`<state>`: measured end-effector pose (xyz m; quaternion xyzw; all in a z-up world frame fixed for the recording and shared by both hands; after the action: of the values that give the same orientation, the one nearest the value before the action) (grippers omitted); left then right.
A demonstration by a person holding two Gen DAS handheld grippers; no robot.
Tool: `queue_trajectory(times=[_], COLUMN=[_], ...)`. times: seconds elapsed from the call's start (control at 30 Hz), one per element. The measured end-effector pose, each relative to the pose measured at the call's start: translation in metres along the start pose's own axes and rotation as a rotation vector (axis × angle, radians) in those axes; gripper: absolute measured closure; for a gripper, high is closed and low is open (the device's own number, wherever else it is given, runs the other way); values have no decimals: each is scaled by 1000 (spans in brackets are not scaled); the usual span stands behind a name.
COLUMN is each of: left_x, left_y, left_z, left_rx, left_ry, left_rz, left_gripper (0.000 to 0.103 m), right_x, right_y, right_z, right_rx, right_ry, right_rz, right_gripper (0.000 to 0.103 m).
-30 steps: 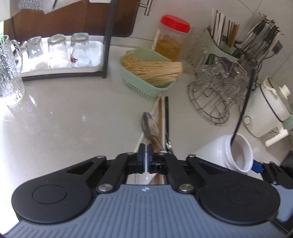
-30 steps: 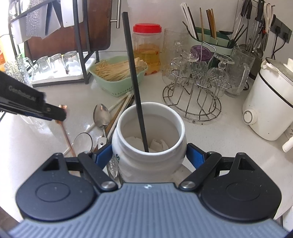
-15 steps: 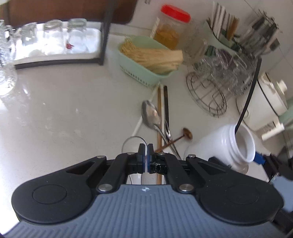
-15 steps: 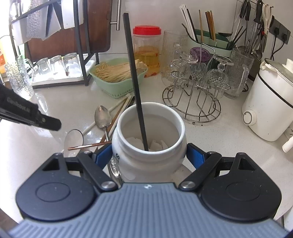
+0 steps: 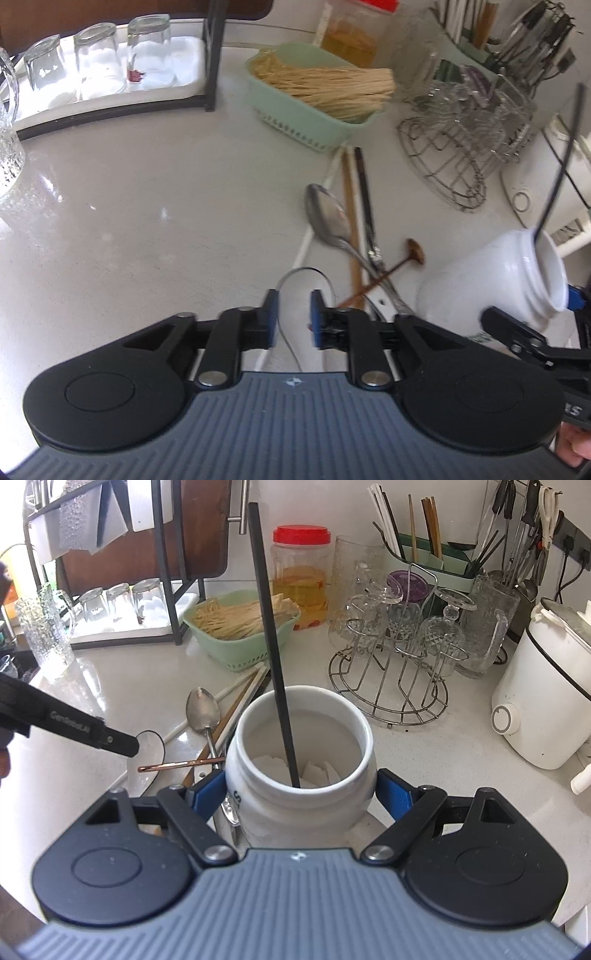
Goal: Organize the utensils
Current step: 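Grasp the white ceramic soup spoon with the left tool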
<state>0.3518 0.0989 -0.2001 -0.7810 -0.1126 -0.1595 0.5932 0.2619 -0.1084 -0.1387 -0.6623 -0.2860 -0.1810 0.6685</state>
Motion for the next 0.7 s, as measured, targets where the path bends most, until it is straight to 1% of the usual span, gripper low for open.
queue_trajectory(times=[0.03, 0.13, 0.17, 0.2, 0.53, 0.6, 0.67, 0.7], left_x=[1, 5, 7, 8, 7, 5, 4, 4], left_y=[3, 10, 11, 13, 28, 28, 29, 29], left_z=[3, 7, 8, 8, 0, -1, -1, 0], left_rx=[3, -11, 8, 5, -54, -51, -46, -48], left_ry=[-8, -15, -15, -5, 43, 52, 51, 43], left_rz=[2, 3, -3, -3, 32, 26, 24, 24], left_gripper=[72, 72, 72, 72, 74, 77, 87, 89], right_x=[0, 0, 0, 0, 1, 1, 1, 1], right_y=[0, 0, 0, -1, 0, 0, 0, 1], right_z=[-1, -2, -2, -2, -2, -2, -3, -2], right_rx=[3, 11, 11, 11, 21, 21, 23, 23], right_ry=[-1, -1, -4, -7, -22, -24, -27, -29], right_rz=[1, 5, 3, 2, 14, 13, 12, 11], right_gripper=[14, 14, 14, 14, 14, 14, 14, 14])
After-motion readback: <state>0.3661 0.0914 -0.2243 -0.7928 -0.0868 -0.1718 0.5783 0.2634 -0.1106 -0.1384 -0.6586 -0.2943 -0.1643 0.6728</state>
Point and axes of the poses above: each gripper's, at about its wrist camera, not at the fingertips, and y roughly the way its jaws point, z to its left, x to its top, the point moved 4 cm from there along y, roughly the way its jaws point, and after that the axes turned 3 degrees about z, right-handed, at the moved point
